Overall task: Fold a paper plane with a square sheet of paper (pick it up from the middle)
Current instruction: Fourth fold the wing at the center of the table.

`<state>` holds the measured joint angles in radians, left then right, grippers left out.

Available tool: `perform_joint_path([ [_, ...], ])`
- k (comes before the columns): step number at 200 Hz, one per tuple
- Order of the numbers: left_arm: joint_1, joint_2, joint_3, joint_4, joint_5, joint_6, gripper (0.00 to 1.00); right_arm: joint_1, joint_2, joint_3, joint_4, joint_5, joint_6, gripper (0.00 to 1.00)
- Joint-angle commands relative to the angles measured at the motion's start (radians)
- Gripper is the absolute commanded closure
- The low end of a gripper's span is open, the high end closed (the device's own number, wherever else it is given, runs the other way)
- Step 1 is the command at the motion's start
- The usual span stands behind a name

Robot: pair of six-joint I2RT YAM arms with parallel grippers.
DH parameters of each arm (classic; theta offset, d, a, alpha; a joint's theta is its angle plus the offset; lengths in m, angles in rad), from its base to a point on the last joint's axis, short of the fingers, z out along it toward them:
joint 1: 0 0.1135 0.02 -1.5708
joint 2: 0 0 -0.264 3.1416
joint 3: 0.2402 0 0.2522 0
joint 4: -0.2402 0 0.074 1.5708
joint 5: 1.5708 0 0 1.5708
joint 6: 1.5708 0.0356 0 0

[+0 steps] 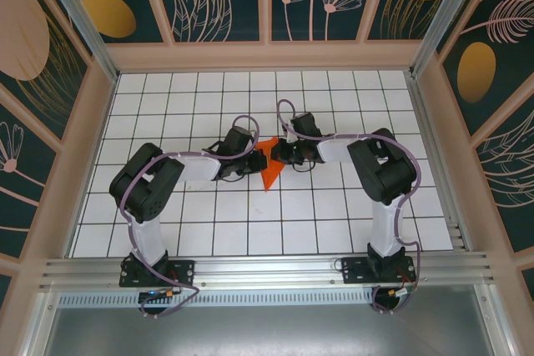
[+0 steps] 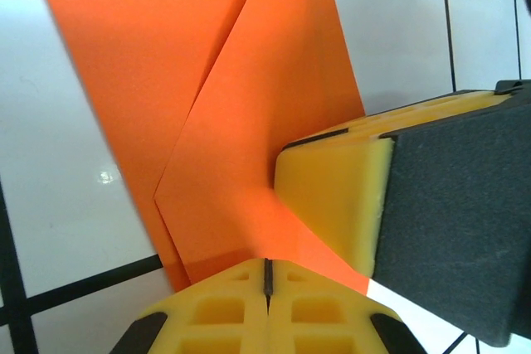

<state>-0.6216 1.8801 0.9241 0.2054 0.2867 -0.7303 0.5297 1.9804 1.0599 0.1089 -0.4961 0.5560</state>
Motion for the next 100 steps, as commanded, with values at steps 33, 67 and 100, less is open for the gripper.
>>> perform_joint_path([
  [33,0.006,0.024,-0.024,-0.019,-0.021,-0.017,1.00,-0.021,-0.070,-0.055,0.075,-0.057,0.018,0.97],
  [67,0.006,0.022,-0.047,0.001,-0.025,-0.034,1.00,0.012,-0.153,-0.151,0.103,-0.061,0.040,0.96],
  [100,0.006,0.024,-0.056,0.013,-0.027,-0.043,1.00,0.078,-0.183,-0.192,0.122,-0.045,0.085,0.96],
])
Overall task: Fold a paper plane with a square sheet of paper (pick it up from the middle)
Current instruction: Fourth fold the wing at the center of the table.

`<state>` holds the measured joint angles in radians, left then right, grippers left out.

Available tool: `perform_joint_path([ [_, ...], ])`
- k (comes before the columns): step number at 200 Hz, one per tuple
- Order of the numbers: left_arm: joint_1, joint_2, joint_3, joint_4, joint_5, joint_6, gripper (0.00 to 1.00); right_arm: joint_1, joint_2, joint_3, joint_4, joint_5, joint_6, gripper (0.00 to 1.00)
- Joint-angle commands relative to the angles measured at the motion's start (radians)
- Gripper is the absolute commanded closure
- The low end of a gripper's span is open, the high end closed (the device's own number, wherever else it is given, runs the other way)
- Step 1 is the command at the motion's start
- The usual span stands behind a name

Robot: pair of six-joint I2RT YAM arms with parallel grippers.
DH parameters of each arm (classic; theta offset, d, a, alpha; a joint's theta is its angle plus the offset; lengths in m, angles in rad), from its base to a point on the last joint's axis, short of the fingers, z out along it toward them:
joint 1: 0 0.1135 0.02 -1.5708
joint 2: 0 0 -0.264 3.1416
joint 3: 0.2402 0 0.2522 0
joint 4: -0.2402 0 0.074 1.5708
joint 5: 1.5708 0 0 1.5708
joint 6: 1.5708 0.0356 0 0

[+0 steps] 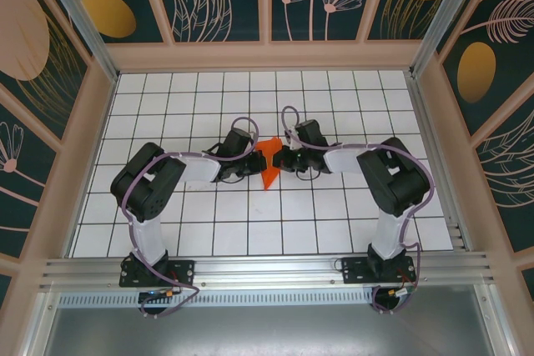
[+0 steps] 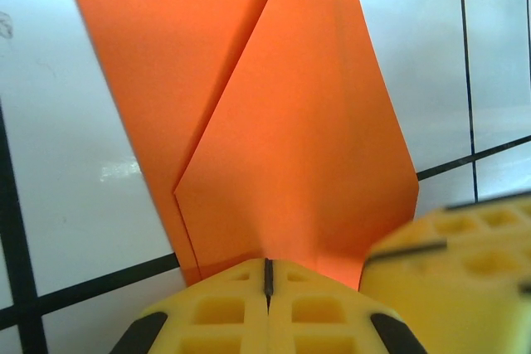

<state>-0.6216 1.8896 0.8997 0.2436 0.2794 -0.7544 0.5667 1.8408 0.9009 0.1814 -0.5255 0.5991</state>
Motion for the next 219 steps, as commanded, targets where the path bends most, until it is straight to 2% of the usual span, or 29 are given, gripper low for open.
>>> perform_joint_path([
  [1,0.006,0.014,-0.031,-0.025,-0.020,-0.018,1.00,0.042,-0.044,-0.034,0.052,-0.015,0.043,0.96],
  [74,0.006,0.017,-0.038,-0.016,-0.016,-0.027,1.00,0.111,-0.021,-0.056,0.062,0.002,0.078,0.97],
  [126,0.006,0.012,-0.042,-0.015,-0.020,-0.029,1.00,0.111,-0.132,-0.131,0.043,0.143,0.100,0.97],
  [162,0.006,0.011,-0.044,-0.011,-0.019,-0.034,1.00,0.113,-0.155,-0.145,0.088,0.116,0.120,0.97],
  [219,0.006,0.017,-0.041,-0.012,-0.013,-0.042,1.00,0.143,-0.099,-0.112,0.117,0.080,0.126,0.96],
])
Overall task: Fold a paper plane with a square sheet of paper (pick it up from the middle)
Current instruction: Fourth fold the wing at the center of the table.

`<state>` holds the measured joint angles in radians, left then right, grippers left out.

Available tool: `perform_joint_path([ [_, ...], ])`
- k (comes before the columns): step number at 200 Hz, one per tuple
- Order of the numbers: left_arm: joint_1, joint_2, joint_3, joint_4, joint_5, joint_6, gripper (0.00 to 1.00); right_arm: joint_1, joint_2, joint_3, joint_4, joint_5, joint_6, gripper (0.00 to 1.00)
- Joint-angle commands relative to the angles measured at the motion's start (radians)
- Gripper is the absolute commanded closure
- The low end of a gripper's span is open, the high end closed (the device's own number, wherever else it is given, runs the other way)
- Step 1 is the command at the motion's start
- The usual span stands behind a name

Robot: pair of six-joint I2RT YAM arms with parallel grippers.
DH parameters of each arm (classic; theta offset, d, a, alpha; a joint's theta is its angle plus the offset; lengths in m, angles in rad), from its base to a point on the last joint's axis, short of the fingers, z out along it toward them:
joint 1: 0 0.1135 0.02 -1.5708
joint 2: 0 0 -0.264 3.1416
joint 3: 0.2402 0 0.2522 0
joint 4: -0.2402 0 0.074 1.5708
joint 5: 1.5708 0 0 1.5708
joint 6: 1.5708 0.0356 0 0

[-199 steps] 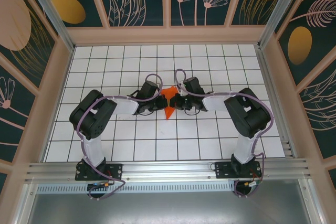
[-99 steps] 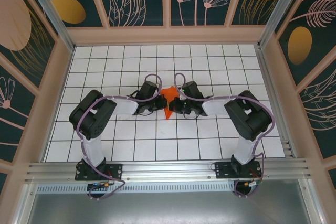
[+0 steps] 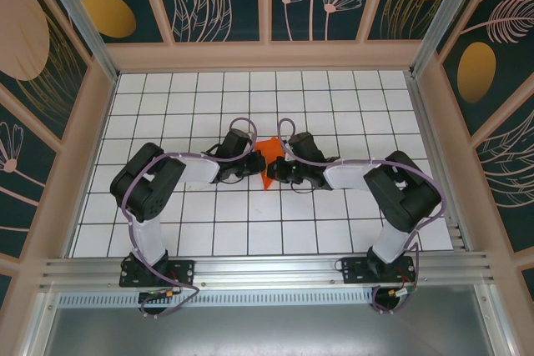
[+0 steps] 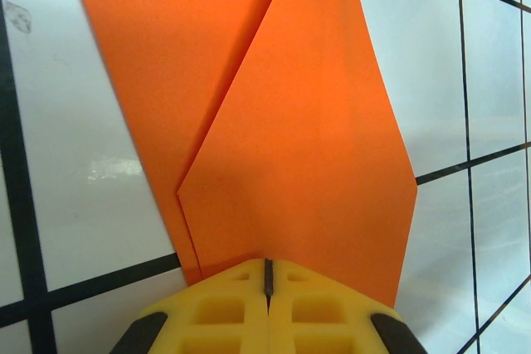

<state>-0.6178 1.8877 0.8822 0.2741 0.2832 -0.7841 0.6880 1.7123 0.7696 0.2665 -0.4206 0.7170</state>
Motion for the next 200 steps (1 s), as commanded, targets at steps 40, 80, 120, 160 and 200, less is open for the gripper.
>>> perform_joint_path([
  [40,0.002,0.023,-0.020,-0.043,-0.013,-0.015,1.00,0.027,0.066,0.014,0.019,-0.020,0.004,0.97],
  [80,0.002,0.025,-0.019,-0.049,-0.016,-0.014,1.00,0.030,0.079,0.007,-0.018,-0.021,-0.011,0.96],
  [120,0.002,0.027,-0.017,-0.053,-0.021,-0.015,1.00,0.029,0.083,0.000,-0.062,-0.025,-0.036,0.96],
  [160,0.003,0.028,-0.015,-0.067,-0.035,-0.010,1.00,0.038,0.110,0.000,-0.080,-0.047,-0.045,0.96],
  [200,0.001,0.031,-0.013,-0.072,-0.039,-0.010,1.00,0.038,0.109,0.004,-0.135,-0.035,-0.068,0.97],
])
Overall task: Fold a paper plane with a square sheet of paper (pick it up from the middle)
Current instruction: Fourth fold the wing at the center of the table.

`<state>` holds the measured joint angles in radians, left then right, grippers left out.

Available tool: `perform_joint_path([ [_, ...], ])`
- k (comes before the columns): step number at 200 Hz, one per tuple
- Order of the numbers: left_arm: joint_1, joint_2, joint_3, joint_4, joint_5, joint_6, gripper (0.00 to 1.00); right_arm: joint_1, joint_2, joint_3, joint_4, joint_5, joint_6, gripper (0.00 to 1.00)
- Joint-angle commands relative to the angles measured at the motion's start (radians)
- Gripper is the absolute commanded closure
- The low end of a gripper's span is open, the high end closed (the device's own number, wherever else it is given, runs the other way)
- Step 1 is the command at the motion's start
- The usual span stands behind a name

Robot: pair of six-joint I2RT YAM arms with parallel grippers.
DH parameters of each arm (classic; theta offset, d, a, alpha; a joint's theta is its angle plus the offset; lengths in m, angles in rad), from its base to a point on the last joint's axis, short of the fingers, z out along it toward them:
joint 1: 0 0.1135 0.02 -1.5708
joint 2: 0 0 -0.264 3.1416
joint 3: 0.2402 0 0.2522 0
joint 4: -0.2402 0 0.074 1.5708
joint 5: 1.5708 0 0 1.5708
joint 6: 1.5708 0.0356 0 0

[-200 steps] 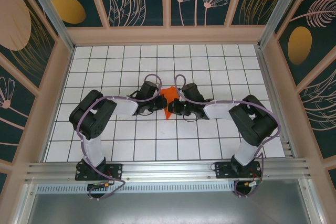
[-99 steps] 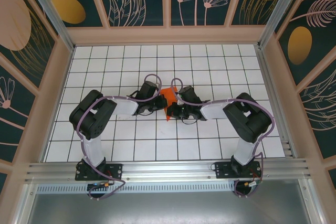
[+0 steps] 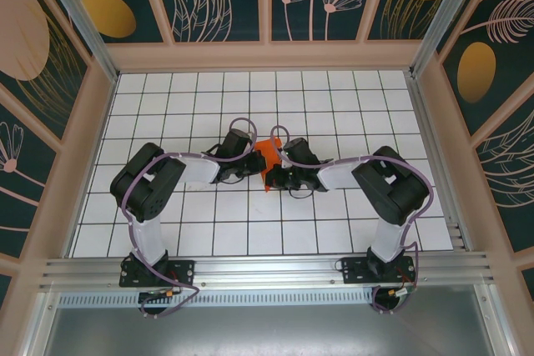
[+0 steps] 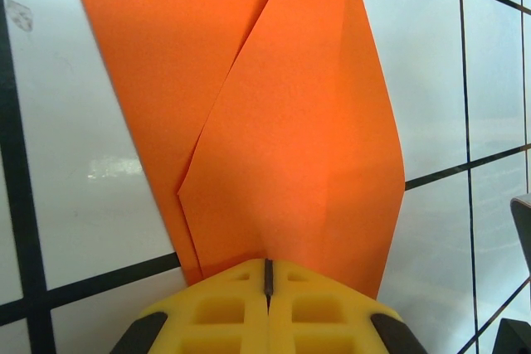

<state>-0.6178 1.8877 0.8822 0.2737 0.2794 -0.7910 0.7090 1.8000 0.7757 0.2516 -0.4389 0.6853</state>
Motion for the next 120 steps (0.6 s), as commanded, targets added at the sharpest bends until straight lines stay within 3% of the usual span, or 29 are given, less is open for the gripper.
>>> perform_joint_path([
  [1,0.002,0.031,-0.013,-0.071,-0.035,-0.003,1.00,0.018,0.021,-0.002,-0.122,-0.018,-0.037,0.97],
  [50,0.002,0.034,-0.013,-0.069,-0.032,-0.007,1.00,0.024,-0.055,0.021,-0.144,-0.032,-0.052,0.96],
  [120,0.002,0.037,-0.013,-0.063,-0.025,-0.007,1.00,0.030,-0.025,0.049,-0.138,-0.038,-0.043,0.96],
])
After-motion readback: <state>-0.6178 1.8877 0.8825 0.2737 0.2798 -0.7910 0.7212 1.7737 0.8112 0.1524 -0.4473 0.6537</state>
